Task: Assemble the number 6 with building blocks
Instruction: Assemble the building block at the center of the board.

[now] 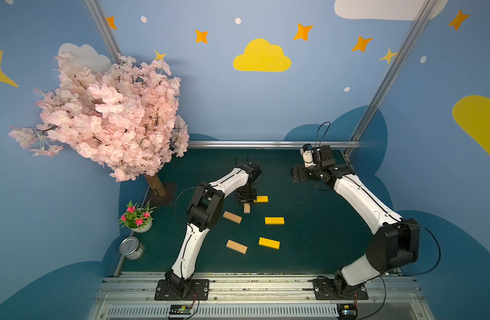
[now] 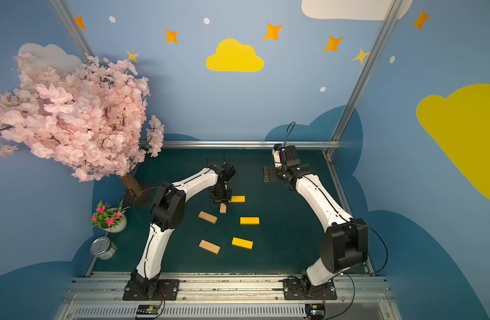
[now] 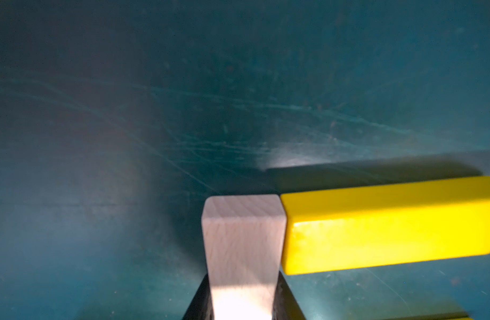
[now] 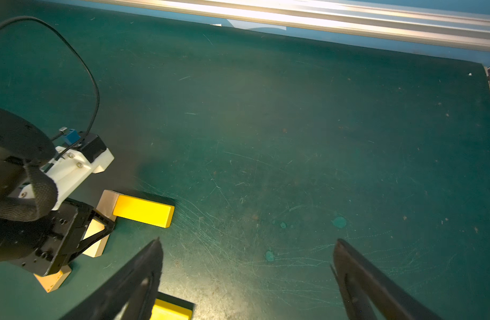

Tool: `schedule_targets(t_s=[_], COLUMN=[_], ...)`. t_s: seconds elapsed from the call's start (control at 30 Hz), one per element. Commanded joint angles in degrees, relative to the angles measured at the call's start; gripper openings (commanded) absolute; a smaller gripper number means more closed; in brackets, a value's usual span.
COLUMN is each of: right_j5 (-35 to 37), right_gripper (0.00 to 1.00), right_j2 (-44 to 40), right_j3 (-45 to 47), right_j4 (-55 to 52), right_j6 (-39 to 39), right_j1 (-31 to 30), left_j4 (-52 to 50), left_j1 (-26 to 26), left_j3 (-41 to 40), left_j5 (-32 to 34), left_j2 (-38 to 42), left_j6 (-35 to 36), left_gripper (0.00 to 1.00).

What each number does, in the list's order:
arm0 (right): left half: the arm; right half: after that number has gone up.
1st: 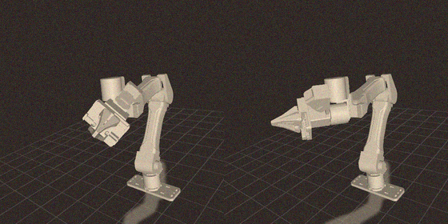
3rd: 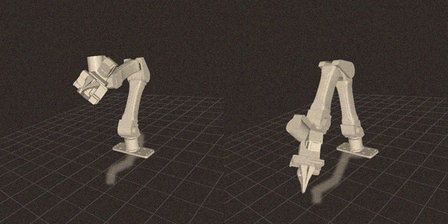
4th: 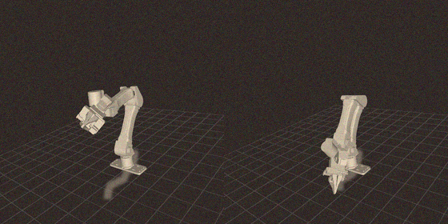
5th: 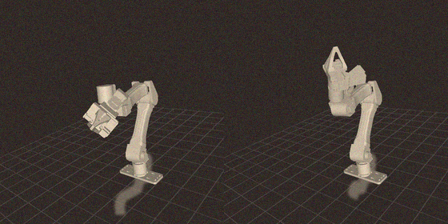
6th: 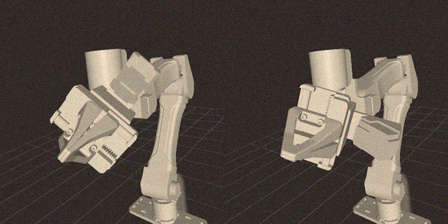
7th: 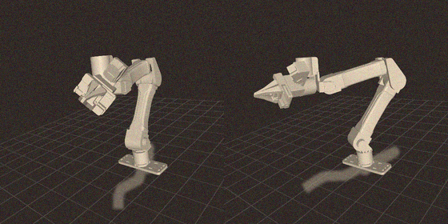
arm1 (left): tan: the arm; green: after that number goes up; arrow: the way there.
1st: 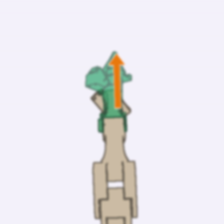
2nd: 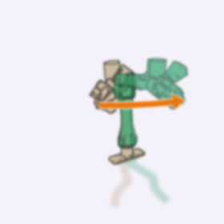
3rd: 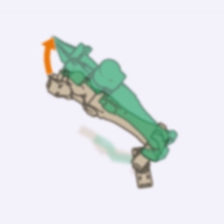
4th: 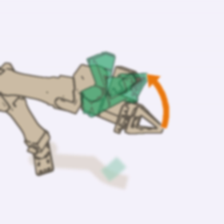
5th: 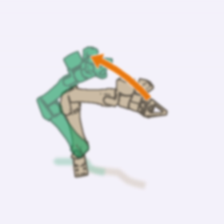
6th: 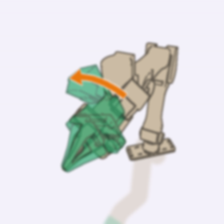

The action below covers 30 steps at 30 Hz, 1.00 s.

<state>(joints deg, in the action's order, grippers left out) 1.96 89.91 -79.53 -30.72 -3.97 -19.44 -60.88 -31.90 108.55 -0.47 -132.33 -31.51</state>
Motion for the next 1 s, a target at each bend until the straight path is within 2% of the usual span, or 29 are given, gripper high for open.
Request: schedule_targets(t_s=[0.0, 0.07, 0.13, 0.17, 0.23, 0.33, 0.4, 0.5, 0.57, 0.67, 0.7, 0.77, 0.87, 0.97], right_j5=[0.6, 0.6, 0.8, 0.7, 0.7, 0.8, 1.0, 1.1, -2.1, -13.9, -19.5, -25.4, -33.0, -35.1], right_gripper=[0.98, 0.98, 0.98, 0.98, 0.98, 0.98, 0.98, 0.98, 0.98, 0.98, 0.98, 0.98, 0.97, 0.92], right_j2=[-2.2, -2.4, -2.5, -2.5, -2.6, -2.8, -3.1, -3.8, -4.5, -5.9, -6.3, -6.3, -4.5, -0.2], right_j3=[0.5, 0.7, 0.9, 1.0, 1.2, 1.5, 1.7, 2.7, 4.2, 8.6, 11.4, 14.6, 16.8, 15.1], right_j4=[0.9, 1.0, 0.9, 0.9, 1.0, 1.1, 1.3, 2.2, 3.3, 7.4, 9.2, 9.7, 3.1, -9.8], right_j6=[0.4, 0.4, 0.5, 0.5, 0.5, 0.6, 0.8, 1.0, 2.4, 8.2, 12.8, 19.7, 35.7, 53.1], right_j1=[0.0, -0.1, -0.1, -0.1, -0.1, -0.1, -0.1, -0.1, -0.1, -0.4, -0.7, -1.9, -3.6, -6.0], left_j4=[-0.8, -0.8, -0.8, -0.9, -1.0, -1.1, -1.4, -2.5, -2.8, 1.0, 3.8, 10.5, 19.6, 25.2], left_j1=[-0.4, -0.5, -0.5, -0.5, -0.5, -0.9, -1.0, -1.0, -0.9, -0.4, 0.3, 2.6, 8.0, 11.8], left_j3=[0.8, 0.9, 0.7, 0.8, 0.8, 0.8, 0.9, 0.8, 0.5, -3.5, -6.2, -13.0, -24.2, -33.3], left_j5=[-0.8, -0.8, -0.7, -0.7, -1.0, 0.1, 0.9, 2.0, 3.2, 6.2, 6.9, 6.2, 2.7, -1.0], left_j2=[-1.4, -1.5, -1.5, -1.5, -1.4, -0.8, 0.2, 2.6, 5.5, 12.5, 15.6, 21.5, 28.8, 34.5], left_j6=[-0.6, -0.6, -0.8, -0.8, -0.8, -0.5, -0.3, -0.6, -1.6, -3.3, -4.0, -5.3, -6.9, -6.7], left_gripper=[0.29, 0.3, 0.36, 0.42, 0.62, 0.73, 0.78, 0.8, 0.8, 0.8, 0.81, 0.81, 0.81, 0.81])
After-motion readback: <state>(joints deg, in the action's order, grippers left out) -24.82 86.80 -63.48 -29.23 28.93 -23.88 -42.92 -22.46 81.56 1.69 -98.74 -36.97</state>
